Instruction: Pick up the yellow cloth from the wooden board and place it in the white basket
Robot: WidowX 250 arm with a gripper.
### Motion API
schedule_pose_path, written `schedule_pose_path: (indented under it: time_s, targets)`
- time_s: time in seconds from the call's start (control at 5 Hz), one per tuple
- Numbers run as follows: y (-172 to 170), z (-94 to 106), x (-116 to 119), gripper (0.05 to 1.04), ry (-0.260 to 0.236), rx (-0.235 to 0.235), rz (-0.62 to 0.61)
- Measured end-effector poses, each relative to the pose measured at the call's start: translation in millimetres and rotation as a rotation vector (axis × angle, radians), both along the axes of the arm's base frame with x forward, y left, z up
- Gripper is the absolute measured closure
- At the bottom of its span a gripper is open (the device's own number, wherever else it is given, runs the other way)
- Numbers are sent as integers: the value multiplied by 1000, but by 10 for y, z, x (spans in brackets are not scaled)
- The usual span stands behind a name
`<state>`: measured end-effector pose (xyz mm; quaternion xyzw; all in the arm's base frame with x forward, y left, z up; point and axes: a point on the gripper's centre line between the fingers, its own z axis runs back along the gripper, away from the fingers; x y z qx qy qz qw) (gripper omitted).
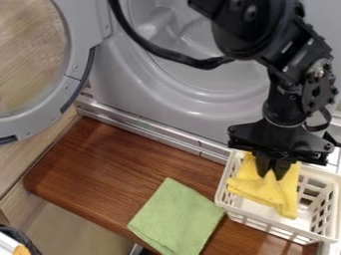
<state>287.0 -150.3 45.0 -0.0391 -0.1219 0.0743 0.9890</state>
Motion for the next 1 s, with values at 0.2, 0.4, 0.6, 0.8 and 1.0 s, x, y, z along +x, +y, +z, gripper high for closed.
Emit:
schedule_pose_path:
  time_s: [0.2, 0.4, 0.6, 0.8, 1.0]
  targets:
    - [-78, -209, 70, 993, 63, 6, 120]
    - [-76, -321, 121, 993, 89, 25, 220]
    - [-122, -472, 223, 993, 81, 42, 216]
    - [-197, -653, 253, 993, 97, 50, 199]
    - [-242, -829, 259, 993, 120, 44, 181]
